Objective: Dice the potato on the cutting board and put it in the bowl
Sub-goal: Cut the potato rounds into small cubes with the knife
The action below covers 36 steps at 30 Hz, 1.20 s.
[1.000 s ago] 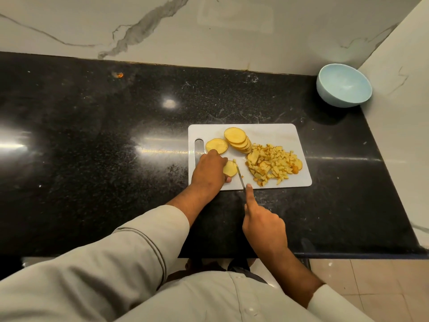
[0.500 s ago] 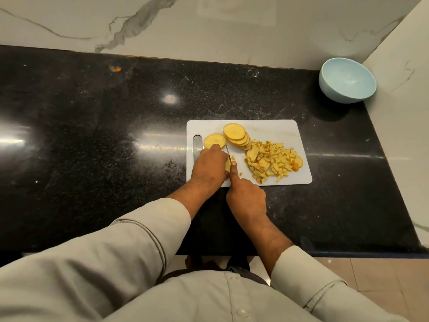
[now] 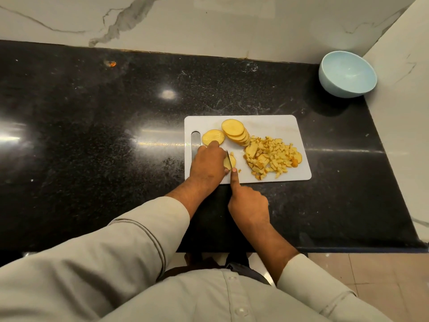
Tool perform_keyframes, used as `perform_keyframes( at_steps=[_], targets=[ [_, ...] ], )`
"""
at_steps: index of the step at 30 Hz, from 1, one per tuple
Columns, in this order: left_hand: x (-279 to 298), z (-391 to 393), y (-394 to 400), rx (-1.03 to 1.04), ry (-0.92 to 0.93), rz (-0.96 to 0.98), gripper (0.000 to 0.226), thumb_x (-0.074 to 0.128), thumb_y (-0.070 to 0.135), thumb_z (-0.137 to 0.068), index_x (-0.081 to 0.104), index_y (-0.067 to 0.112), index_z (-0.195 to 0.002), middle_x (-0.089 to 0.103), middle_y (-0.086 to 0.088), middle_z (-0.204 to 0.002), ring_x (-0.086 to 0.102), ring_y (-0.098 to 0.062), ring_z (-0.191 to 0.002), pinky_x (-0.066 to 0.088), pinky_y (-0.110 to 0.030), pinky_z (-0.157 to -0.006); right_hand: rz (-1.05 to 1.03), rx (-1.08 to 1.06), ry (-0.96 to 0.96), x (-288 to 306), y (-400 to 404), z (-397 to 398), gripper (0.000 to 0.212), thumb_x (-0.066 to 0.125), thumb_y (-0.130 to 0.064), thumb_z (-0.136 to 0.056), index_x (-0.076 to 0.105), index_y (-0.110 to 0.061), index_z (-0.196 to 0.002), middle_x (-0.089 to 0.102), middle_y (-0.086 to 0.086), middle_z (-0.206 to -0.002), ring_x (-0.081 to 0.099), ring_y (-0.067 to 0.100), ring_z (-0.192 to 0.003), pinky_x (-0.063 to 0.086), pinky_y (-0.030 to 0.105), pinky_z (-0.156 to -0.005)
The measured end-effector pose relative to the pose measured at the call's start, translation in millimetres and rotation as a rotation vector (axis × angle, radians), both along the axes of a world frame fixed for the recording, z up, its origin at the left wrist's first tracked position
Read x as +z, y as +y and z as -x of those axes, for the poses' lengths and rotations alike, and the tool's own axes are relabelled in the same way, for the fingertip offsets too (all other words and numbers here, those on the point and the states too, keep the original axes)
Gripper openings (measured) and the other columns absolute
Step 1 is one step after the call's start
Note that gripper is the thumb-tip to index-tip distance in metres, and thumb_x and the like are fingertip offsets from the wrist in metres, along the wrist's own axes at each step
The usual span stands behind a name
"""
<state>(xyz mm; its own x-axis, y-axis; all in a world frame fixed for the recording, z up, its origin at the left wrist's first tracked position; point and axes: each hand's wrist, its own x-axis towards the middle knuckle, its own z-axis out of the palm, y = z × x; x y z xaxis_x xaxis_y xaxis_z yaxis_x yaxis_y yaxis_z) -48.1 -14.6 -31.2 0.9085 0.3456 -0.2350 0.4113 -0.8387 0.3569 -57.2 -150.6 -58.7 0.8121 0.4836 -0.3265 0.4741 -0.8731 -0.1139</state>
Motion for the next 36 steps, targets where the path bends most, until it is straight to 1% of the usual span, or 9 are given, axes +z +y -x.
perform_keyframes(
  at_steps=[2, 5, 10, 16, 18, 24, 28, 31, 36],
  targets=[
    [-2, -1, 0, 0.002, 0.0, -0.002, 0.041, 0.071, 0.029, -0.084, 0.064, 0.014, -0.122, 0.048, -0.007, -0.118, 0.047, -0.03, -0.108, 0.046, -0.038, -0.088, 0.023, -0.007, 0.01, 2, -13, 10, 0.076, 0.04, -0.019, -0.092, -0.006, -0.026, -0.153, 0.042, -0.001, -0.069, 0.038, 0.018, -0.054, 0.028, 0.031, -0.05],
    [-4, 0, 1, 0.019, -0.014, 0.006, 0.043, 0.073, 0.029, -0.083, 0.064, 0.013, -0.122, 0.049, -0.007, -0.117, 0.048, -0.031, -0.108, 0.046, -0.039, -0.088, 0.019, -0.005, 0.021, 4, -29, 28, 0.073, 0.038, -0.021, -0.095, -0.008, -0.027, -0.152, 0.052, 0.0, -0.079, 0.044, 0.018, -0.059, 0.036, 0.031, -0.053],
    [-7, 3, 3, 0.072, -0.06, 0.103, 0.04, 0.074, 0.023, -0.083, 0.063, 0.002, -0.114, 0.053, -0.012, -0.112, 0.05, -0.034, -0.107, 0.046, -0.04, -0.086, -0.016, -0.006, 0.012, 12, -48, 39, 0.068, 0.034, -0.025, -0.099, -0.008, -0.03, -0.152, 0.046, -0.006, -0.077, 0.054, 0.014, -0.063, 0.049, 0.032, -0.058],
    [-4, 0, 5, 0.016, -0.006, 0.045, 0.041, 0.073, 0.025, -0.083, 0.065, 0.01, -0.121, 0.049, -0.011, -0.118, 0.051, -0.032, -0.11, 0.044, -0.035, -0.088, -0.06, -0.03, -0.057, 17, -9, 13, 0.069, 0.037, -0.021, -0.096, -0.001, -0.03, -0.153, 0.042, -0.002, -0.07, 0.049, 0.021, -0.059, 0.036, 0.032, -0.051],
    [-3, 0, 7, 0.036, -0.013, 0.072, 0.04, 0.075, 0.023, -0.081, 0.067, 0.01, -0.118, 0.05, -0.011, -0.117, 0.053, -0.031, -0.109, 0.046, -0.035, -0.087, -0.073, -0.042, -0.039, 15, 3, 6, 0.069, 0.038, -0.02, -0.095, 0.001, -0.03, -0.153, 0.042, -0.001, -0.071, 0.056, 0.025, -0.066, 0.034, 0.033, -0.054],
    [-2, -3, 10, 0.079, -0.022, 0.139, 0.035, 0.079, 0.018, -0.076, 0.071, 0.008, -0.109, 0.059, -0.011, -0.113, 0.057, -0.029, -0.105, 0.05, -0.036, -0.085, -0.063, -0.052, -0.013, 3, 18, 1, 0.073, 0.039, -0.017, -0.092, 0.0, -0.027, -0.153, 0.061, 0.007, -0.09, 0.061, 0.028, -0.077, 0.034, 0.034, -0.056],
    [-2, -5, 11, 0.067, -0.022, 0.143, 0.037, 0.077, 0.016, -0.078, 0.07, 0.009, -0.113, 0.058, -0.01, -0.117, 0.057, -0.03, -0.107, 0.049, -0.036, -0.086, -0.043, -0.057, 0.011, 2, 23, -1, 0.075, 0.04, -0.018, -0.091, 0.0, -0.024, -0.154, 0.059, 0.006, -0.085, 0.045, 0.021, -0.064, 0.03, 0.033, -0.054],
    [-3, -7, 13, 0.066, -0.023, 0.141, 0.038, 0.076, 0.016, -0.079, 0.068, 0.01, -0.116, 0.054, -0.009, -0.119, 0.055, -0.029, -0.108, 0.045, -0.031, -0.082, -0.033, -0.051, 0.028, 1, 26, -4, 0.075, 0.04, -0.018, -0.091, 0.0, -0.023, -0.154, 0.05, 0.003, -0.078, 0.04, 0.02, -0.063, 0.029, 0.033, -0.054],
    [-3, -3, 9, 0.045, -0.029, 0.082, 0.034, 0.075, 0.019, -0.081, 0.068, 0.008, -0.112, 0.054, -0.01, -0.112, 0.055, -0.029, -0.104, 0.044, -0.031, -0.077, -0.042, -0.037, 0.05, -1, 19, -5, 0.076, 0.04, -0.018, -0.092, -0.005, -0.027, -0.153, 0.058, 0.007, -0.087, 0.055, 0.026, -0.072, 0.034, 0.035, -0.058]
  ],
)
